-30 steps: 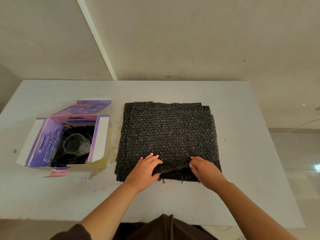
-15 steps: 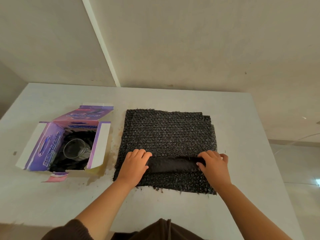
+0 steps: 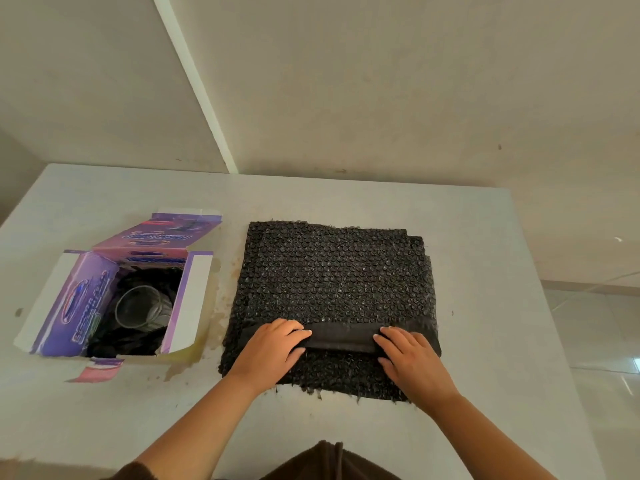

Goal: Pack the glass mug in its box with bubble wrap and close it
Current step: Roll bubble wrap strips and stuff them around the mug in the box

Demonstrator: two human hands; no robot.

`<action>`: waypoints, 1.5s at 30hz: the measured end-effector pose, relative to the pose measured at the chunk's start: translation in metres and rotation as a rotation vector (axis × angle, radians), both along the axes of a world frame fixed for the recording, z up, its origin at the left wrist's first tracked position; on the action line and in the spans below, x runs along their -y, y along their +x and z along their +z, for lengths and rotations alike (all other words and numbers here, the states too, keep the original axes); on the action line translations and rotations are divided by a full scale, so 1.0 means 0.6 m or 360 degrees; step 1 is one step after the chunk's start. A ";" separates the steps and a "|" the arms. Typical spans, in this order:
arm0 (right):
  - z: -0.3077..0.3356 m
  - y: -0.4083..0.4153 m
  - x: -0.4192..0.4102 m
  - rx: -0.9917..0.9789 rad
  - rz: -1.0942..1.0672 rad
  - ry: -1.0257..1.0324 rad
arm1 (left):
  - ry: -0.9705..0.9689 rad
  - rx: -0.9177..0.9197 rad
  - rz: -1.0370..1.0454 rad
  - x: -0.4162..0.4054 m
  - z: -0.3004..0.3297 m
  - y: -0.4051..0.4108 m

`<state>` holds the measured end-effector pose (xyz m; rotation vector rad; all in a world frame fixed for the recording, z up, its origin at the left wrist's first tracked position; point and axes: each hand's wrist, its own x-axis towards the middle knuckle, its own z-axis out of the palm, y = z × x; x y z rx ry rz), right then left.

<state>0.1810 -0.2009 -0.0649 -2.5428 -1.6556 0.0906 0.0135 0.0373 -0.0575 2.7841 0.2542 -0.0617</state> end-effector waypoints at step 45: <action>0.020 0.130 -0.133 -0.0135 -0.0269 -0.0115 | 0.0204 -0.0022 0.0104 -0.083 0.004 0.143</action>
